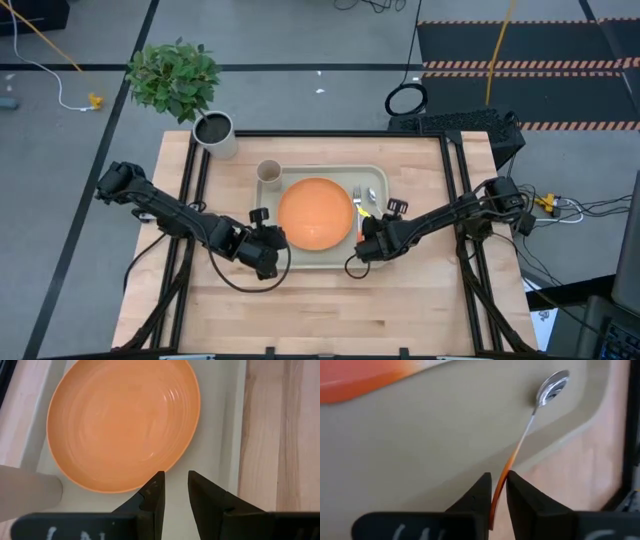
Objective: Pick and place plate/cup/fork/spoon on tray
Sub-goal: Put the orange spoon on the white serving tray to the right of the orange fork, then adjust the orange fork
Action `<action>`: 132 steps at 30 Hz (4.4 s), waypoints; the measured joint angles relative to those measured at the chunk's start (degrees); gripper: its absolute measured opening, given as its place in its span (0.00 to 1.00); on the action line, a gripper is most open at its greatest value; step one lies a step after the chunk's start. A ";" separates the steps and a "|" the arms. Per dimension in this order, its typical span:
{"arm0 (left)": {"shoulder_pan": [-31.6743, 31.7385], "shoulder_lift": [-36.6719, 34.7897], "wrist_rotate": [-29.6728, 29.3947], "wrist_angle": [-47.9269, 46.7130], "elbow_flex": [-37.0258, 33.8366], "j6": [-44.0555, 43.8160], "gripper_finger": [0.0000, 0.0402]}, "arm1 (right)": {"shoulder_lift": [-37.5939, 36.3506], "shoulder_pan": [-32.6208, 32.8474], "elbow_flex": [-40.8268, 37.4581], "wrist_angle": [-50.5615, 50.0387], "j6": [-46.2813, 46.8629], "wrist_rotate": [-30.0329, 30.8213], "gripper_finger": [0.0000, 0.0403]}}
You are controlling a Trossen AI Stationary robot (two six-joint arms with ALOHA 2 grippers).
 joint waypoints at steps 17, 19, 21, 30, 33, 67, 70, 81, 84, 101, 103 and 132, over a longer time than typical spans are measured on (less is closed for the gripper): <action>0.04 0.00 0.00 0.22 0.00 0.91 0.22 | 0.09 -0.64 -0.11 3.97 3.80 -9.47 0.13; 0.04 0.01 0.00 0.22 0.00 0.91 0.22 | 0.09 -0.63 -0.11 4.10 3.91 -8.95 0.12; 0.04 0.00 0.00 0.22 0.00 0.93 0.22 | 0.09 -0.61 -0.11 3.89 4.68 -8.95 0.10; 0.04 0.00 0.00 0.22 0.00 1.03 0.22 | 0.01 -0.61 -0.04 -1.55 13.87 -7.12 0.01; 0.04 0.02 0.00 0.22 0.00 1.06 0.22 | -0.07 -0.61 0.00 -4.68 17.41 -6.09 0.01; 3.32 0.02 0.02 3.19 0.00 3.52 0.22 | -0.09 -3.56 0.76 -8.51 27.04 -13.45 0.32; 3.32 0.02 0.02 3.17 0.00 3.52 0.22 | -0.09 -3.56 0.76 -8.56 27.44 -13.90 0.36; 3.32 0.02 0.04 3.17 0.00 3.53 0.22 | -0.11 -3.56 0.76 -8.31 23.26 -19.46 0.45; 3.32 0.02 0.04 3.17 0.00 3.52 0.22 | -0.11 -3.56 0.76 -8.25 21.10 -21.04 0.44; 3.32 0.02 0.06 3.29 0.00 3.96 0.22 | -10.43 -1.66 0.76 -4.78 19.03 -17.85 0.42; 3.32 0.02 0.07 3.42 0.00 4.11 0.22 | -12.95 -0.70 0.76 0.83 17.05 -11.93 0.42; 3.65 0.02 0.04 11.45 0.00 11.59 0.22 | -11.33 -7.24 -24.35 60.73 -19.26 -18.11 0.00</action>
